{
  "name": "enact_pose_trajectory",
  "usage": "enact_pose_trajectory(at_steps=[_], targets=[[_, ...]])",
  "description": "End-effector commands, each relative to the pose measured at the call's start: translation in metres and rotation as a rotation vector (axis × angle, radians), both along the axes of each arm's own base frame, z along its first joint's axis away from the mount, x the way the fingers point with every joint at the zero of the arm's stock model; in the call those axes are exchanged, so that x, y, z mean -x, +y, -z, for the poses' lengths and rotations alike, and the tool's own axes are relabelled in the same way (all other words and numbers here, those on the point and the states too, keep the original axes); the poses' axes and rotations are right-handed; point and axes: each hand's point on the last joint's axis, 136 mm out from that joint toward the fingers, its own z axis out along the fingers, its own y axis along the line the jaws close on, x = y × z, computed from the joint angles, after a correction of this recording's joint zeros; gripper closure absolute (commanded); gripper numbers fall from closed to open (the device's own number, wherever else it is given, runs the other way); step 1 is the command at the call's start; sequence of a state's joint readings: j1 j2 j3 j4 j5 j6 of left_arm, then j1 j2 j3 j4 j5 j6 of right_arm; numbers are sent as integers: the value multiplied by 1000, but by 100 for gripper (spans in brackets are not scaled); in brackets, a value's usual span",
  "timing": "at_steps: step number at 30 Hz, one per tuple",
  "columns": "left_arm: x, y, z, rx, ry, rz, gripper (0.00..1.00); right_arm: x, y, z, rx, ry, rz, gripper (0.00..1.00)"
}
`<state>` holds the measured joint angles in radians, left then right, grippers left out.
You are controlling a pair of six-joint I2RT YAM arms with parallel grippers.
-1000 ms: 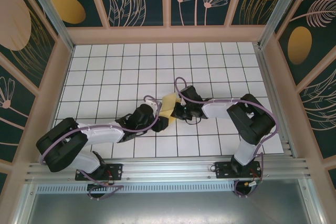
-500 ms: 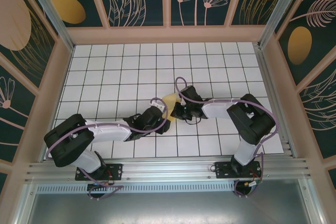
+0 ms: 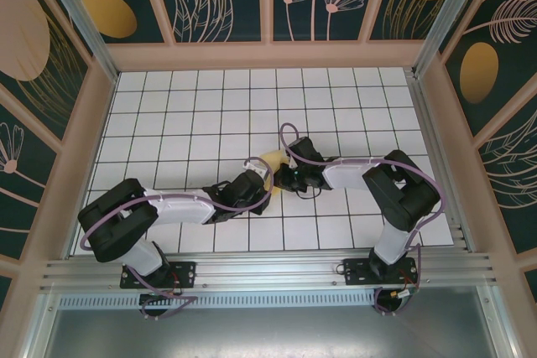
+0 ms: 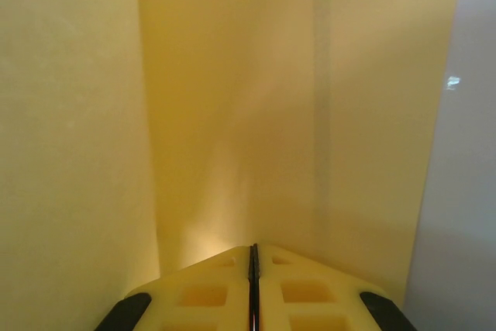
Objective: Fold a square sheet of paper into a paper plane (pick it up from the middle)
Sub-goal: Fourth fold the wing at the center of the table.
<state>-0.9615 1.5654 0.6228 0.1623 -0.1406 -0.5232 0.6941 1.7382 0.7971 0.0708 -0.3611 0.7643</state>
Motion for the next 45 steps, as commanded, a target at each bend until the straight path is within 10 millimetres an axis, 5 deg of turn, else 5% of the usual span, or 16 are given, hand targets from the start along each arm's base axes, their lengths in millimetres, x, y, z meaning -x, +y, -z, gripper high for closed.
enact_pose_trajectory(at_steps=[1, 13, 40, 45], targets=[[-3, -2, -2, -15, -14, -2, 71, -3, 8, -7, -17, -10, -4, 88], [1, -4, -1, 50, 0, -11, 94, -3, 6, -2, 2, 0, -6, 88], [7, -8, -4, 460, 217, 31, 94, -12, 6, -31, -14, -90, -12, 84], [5, -7, -4, 478, 244, 17, 93, -7, -1, -23, 16, -76, -10, 84]])
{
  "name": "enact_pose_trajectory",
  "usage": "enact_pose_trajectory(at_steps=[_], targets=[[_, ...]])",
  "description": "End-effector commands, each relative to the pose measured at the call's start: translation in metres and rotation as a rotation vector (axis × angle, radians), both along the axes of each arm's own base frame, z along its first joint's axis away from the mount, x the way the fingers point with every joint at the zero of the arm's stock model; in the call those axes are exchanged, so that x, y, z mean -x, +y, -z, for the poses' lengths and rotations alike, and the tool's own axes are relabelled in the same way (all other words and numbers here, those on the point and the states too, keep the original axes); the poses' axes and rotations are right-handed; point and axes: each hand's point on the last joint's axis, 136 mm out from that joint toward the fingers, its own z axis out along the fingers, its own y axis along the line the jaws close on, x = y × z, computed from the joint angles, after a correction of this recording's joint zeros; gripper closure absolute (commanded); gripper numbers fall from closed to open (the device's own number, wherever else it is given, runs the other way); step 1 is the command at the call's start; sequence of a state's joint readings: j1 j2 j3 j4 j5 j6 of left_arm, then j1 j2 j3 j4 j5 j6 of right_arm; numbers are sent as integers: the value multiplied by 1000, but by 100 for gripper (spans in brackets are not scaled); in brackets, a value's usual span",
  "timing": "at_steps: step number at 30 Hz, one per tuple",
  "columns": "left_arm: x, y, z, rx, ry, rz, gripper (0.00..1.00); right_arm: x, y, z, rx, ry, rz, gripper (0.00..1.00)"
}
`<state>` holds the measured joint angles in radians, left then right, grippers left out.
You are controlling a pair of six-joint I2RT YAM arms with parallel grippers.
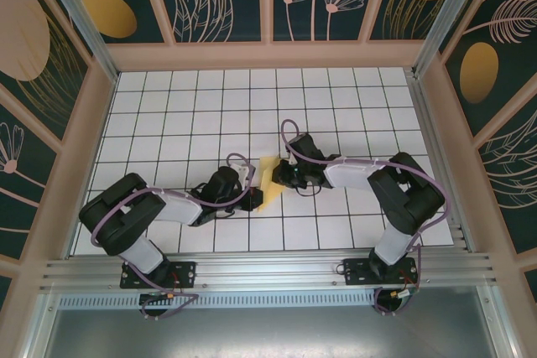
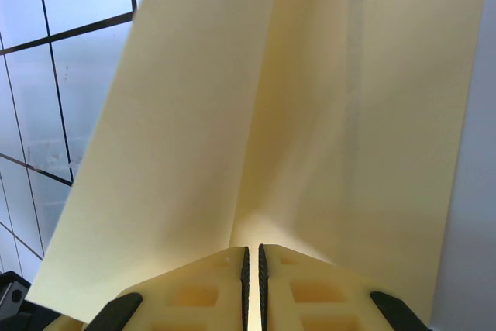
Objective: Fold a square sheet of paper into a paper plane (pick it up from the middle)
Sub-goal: Fourth fold the wing at the center of the table.
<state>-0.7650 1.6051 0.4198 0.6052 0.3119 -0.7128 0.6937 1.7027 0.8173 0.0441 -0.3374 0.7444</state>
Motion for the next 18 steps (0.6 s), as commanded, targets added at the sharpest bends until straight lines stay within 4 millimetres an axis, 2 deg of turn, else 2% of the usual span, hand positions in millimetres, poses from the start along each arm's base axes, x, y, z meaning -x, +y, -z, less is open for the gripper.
enact_pose_trajectory(at_steps=[1, 11, 14, 16, 18], targets=[[-1, -6, -5, 45, 22, 13, 93, 0, -3, -5, 23, -26, -3, 85], [0, -5, 12, 41, 88, 12, 94, 5, -16, 21, 95, 15, 17, 89], [0, -5, 13, 61, 108, 9, 95, 3, -14, 13, 83, -4, 16, 89], [1, -2, 23, 53, 137, -1, 96, 0, -15, 5, 79, -24, 24, 89], [2, -1, 24, 67, 152, -6, 96, -2, -14, -4, 67, -41, 26, 89]])
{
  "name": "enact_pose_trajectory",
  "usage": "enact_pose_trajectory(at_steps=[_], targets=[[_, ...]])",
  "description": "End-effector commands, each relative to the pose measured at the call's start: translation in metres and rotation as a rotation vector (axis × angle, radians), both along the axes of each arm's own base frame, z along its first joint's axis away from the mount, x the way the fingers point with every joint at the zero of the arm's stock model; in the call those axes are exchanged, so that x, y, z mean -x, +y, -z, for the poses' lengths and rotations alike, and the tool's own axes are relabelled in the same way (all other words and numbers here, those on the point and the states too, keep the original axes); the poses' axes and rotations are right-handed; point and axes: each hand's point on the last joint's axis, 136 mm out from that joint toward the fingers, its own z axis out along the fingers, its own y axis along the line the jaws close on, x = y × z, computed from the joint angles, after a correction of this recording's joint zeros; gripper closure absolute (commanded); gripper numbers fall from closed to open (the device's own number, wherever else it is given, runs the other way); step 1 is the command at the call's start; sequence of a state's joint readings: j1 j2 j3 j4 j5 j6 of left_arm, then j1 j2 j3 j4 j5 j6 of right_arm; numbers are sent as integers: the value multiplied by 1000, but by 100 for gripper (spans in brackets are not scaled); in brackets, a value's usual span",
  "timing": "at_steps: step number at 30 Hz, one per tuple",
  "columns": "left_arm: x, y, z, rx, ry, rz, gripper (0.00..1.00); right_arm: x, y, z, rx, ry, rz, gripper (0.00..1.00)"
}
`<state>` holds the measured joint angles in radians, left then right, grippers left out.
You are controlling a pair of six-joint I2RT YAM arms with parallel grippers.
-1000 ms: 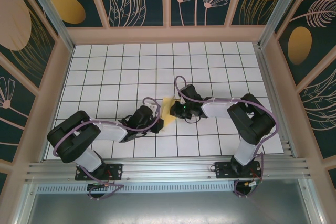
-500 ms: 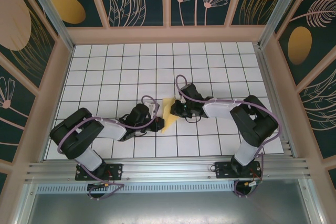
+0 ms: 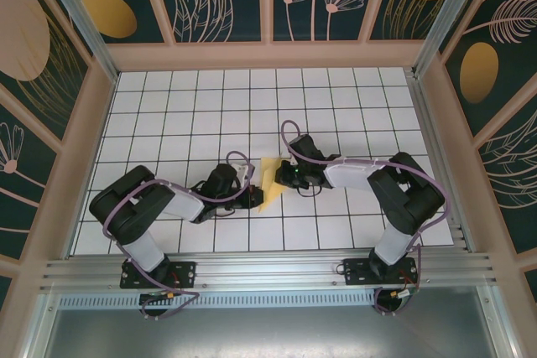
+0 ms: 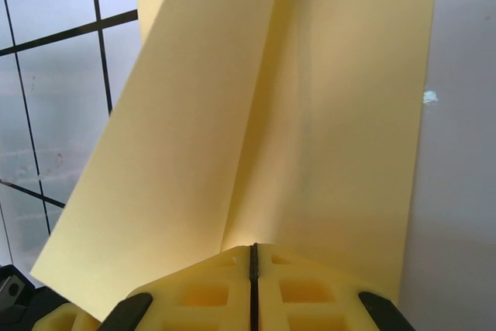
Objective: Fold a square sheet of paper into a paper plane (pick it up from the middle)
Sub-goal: Fourth fold the wing at the center of the table.
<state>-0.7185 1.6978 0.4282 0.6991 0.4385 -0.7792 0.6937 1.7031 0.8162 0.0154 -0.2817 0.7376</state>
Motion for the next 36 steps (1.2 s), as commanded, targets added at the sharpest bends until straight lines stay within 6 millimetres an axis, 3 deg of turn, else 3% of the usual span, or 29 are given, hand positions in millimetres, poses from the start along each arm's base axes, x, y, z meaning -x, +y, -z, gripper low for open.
enact_pose_trajectory(at_steps=[1, 7, 12, 21, 31, 34, 36], targets=[[3, 6, 19, -18, 63, -24, 96, 0, -3, -15, 1, -39, -4, 89], [2, 8, 24, -17, 89, -35, 98, 2, 18, -40, -129, -75, -50, 91], [2, 9, 26, -24, 93, -36, 98, 1, 30, -48, -185, -85, -71, 94], [-1, 10, 25, -38, 89, -43, 96, -8, 36, -23, -142, -37, -66, 94], [-6, 13, 16, -59, 57, -57, 76, -14, 26, -4, -85, -12, -22, 94], [-5, 13, 17, -60, 63, -56, 75, -15, 23, -1, -72, -8, -14, 94], [-7, 11, 7, -38, 42, -56, 74, -15, 22, 0, -66, -4, -8, 94]])
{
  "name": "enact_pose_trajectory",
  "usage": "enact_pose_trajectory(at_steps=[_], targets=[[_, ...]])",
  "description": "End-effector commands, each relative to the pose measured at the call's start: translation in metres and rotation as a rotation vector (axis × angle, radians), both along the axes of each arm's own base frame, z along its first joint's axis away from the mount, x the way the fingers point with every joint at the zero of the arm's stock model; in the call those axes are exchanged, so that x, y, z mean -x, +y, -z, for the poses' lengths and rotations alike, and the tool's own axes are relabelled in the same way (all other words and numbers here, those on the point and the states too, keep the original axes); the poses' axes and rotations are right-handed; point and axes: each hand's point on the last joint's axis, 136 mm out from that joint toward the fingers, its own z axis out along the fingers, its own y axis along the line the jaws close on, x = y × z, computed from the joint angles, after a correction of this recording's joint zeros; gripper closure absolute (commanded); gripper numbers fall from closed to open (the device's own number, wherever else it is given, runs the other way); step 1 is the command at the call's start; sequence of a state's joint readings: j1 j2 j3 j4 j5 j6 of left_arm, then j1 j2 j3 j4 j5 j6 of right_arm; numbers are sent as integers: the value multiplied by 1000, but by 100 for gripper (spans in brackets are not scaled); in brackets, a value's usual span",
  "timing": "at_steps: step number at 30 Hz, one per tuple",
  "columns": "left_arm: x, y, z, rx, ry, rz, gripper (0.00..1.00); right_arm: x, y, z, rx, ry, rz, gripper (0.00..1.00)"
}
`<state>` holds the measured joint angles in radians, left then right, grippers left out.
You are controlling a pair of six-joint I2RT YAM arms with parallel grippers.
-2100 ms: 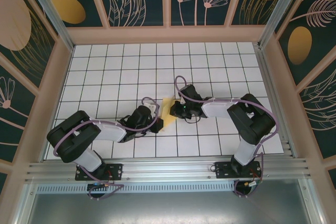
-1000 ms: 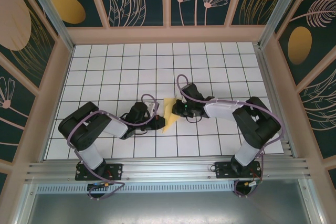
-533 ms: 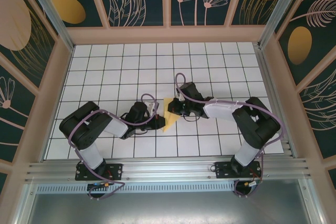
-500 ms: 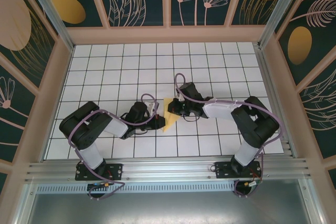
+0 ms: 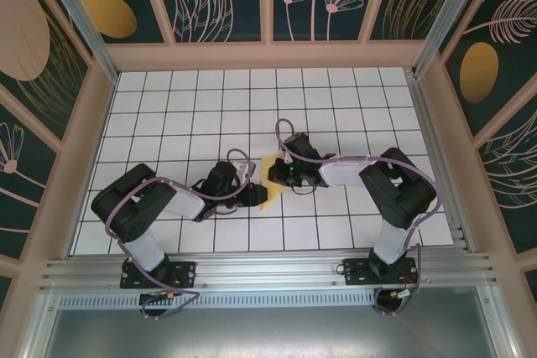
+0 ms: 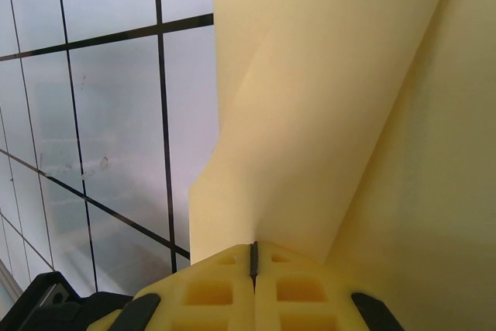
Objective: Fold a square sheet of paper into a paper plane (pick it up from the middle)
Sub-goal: Fourth fold the wing at the center of the table.
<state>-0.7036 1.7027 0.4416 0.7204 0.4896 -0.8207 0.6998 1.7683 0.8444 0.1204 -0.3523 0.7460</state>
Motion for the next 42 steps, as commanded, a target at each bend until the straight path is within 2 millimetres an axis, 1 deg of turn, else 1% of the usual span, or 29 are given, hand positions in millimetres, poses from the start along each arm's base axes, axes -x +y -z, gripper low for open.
enact_pose_trajectory(at_steps=[1, 7, 11, 12, 14, 17, 21, 24, 28, 30, 31, 32, 34, 39, 42], targets=[[-3, 17, 16, -91, 12, -57, 74, -8, -4, 3, 24, 7, 35, 94], [0, 17, 15, -89, 10, -44, 79, -9, -4, 3, 23, 8, 37, 94], [-3, 21, 19, -123, 5, -53, 84, -9, -4, 3, 21, 7, 37, 94], [-4, 22, 19, -137, 2, -56, 83, -10, -3, 2, 19, 5, 39, 94], [-5, 23, 20, -153, -5, -56, 76, -11, -3, 1, 18, 6, 39, 94], [-5, 26, 23, -184, -9, -51, 76, -12, -2, 0, 13, 4, 39, 94], [-4, 29, 28, -205, -1, -51, 89, -12, -2, -1, 13, 4, 38, 94], [-4, 29, 28, -201, -1, -61, 95, -14, -2, -2, 15, 1, 40, 94], [-3, 29, 31, -190, 11, -67, 100, -13, -2, -2, 16, 1, 36, 94], [-1, 26, 33, -174, 27, -54, 100, -14, -2, -5, 12, -6, 34, 93], [-1, 23, 31, -160, 28, -51, 100, -14, -2, -8, 8, -12, 34, 93], [1, 24, 38, -165, 52, -50, 100, -15, -2, -11, 7, -18, 34, 93], [3, 24, 40, -142, 72, -54, 100, -16, -5, -16, 12, -33, 42, 93], [1, 32, 41, -104, 109, -78, 100, -17, -14, -27, 24, -67, 75, 92], [0, 33, 40, -89, 124, -81, 100, -14, -8, -34, -16, -77, 52, 91]])
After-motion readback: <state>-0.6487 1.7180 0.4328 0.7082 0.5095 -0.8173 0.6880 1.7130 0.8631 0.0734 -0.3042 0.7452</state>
